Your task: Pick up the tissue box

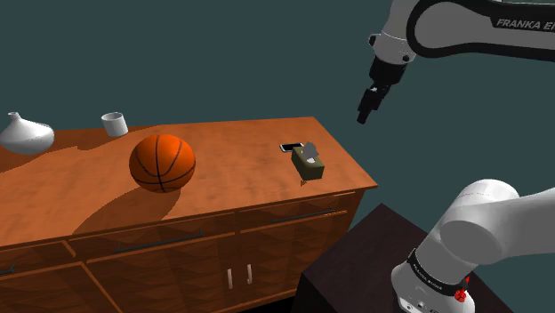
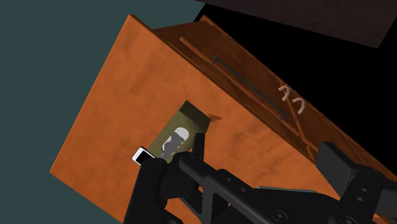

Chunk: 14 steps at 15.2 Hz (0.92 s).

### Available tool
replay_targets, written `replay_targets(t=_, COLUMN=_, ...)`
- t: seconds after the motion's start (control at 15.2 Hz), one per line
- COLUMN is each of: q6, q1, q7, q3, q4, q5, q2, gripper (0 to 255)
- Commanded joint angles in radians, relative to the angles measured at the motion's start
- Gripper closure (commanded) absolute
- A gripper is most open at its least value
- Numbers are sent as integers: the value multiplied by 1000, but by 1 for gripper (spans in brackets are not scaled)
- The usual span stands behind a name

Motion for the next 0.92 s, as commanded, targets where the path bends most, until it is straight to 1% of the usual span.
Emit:
replay_targets(t=0.0, q6=0, q1=0, q7=0, q3=0, q4=0, q5=0, q2=0, gripper=0)
replay_targets(t=0.26, q6=101, q1=4, q7=-123, q3=-110, q4=-14, q5=4, q2=96, gripper=0)
replay_targets(t=0.46, q6=171, q1=12, q7=-220, q3=-188, q4=-5, q5=19, q2=186, gripper=0)
replay_targets(t=0.66, q6=233, q1=28, q7=-324, q3=-265, q4=19, q5=49, q2=291, gripper=0)
replay_targets(t=0.86, q6=284, q1=48, q7=-435, q3=-338, q4=59, q5=98, q2=409, gripper=0)
